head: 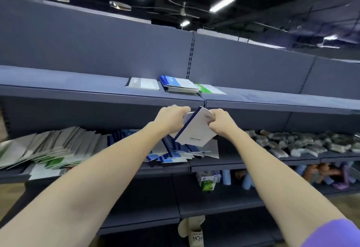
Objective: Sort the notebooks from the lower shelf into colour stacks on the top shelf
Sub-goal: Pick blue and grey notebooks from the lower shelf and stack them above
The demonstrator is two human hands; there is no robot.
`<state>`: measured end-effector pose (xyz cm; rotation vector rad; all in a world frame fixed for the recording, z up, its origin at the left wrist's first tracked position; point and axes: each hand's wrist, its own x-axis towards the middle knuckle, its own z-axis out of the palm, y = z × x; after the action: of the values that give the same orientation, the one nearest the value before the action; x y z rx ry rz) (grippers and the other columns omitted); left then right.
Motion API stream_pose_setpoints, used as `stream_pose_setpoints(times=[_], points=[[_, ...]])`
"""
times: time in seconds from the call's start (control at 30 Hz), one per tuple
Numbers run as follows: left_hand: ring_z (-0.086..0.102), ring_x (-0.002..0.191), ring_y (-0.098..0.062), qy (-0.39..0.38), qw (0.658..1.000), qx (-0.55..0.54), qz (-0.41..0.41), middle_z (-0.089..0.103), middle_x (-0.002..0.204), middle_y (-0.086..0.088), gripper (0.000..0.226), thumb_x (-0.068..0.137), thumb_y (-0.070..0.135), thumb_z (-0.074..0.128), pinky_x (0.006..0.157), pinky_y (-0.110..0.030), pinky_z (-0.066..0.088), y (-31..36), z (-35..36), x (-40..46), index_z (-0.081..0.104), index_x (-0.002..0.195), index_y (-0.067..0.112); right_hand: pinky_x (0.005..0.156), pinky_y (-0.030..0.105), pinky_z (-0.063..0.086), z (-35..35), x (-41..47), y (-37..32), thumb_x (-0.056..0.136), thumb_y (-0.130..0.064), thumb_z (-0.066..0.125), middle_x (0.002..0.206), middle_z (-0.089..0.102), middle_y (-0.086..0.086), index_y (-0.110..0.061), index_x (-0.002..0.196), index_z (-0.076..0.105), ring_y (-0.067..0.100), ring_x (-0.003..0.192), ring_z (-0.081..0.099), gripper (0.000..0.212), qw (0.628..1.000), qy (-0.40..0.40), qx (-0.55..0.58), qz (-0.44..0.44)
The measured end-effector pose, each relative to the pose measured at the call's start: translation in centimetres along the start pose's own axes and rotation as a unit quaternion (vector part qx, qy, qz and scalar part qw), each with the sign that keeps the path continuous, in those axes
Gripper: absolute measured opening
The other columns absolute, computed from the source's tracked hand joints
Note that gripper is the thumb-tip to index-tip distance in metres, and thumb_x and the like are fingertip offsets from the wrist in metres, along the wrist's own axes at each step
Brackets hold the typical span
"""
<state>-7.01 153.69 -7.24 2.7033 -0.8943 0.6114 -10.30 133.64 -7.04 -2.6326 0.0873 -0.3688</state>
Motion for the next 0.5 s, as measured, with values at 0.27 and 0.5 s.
stream_pose_setpoints(times=[0.27,0.5], points=[[0.053,0.073,-0.033,0.145,0.985,0.091,-0.019,0.057,0.080,-0.004,0.027,0.082,-0.005,0.044,0.064,-0.033,0.030,-0.5,-9.2,4.9,0.045,0.093,0.019,0.061,0.034,0.039,-6.5,3.2,-5.6,0.062,-0.002,0.038,0.070,0.057,0.002,-0.019,0.072,0.052,0.027,0.070,0.048,0.024,0.985,0.145,0.067,-0.061],[0.055,0.072,-0.032,0.250,0.964,0.082,-0.042,0.058,0.084,-0.003,0.033,0.077,-0.007,0.052,0.057,-0.031,0.028,-2.4,-12.5,9.2,0.045,0.096,0.019,0.060,0.032,0.036,-9.9,5.8,-8.6,0.068,0.004,0.041,0.070,0.054,-0.001,-0.020,0.075,0.052,0.025,0.071,0.046,0.027,0.947,0.253,0.178,-0.089]])
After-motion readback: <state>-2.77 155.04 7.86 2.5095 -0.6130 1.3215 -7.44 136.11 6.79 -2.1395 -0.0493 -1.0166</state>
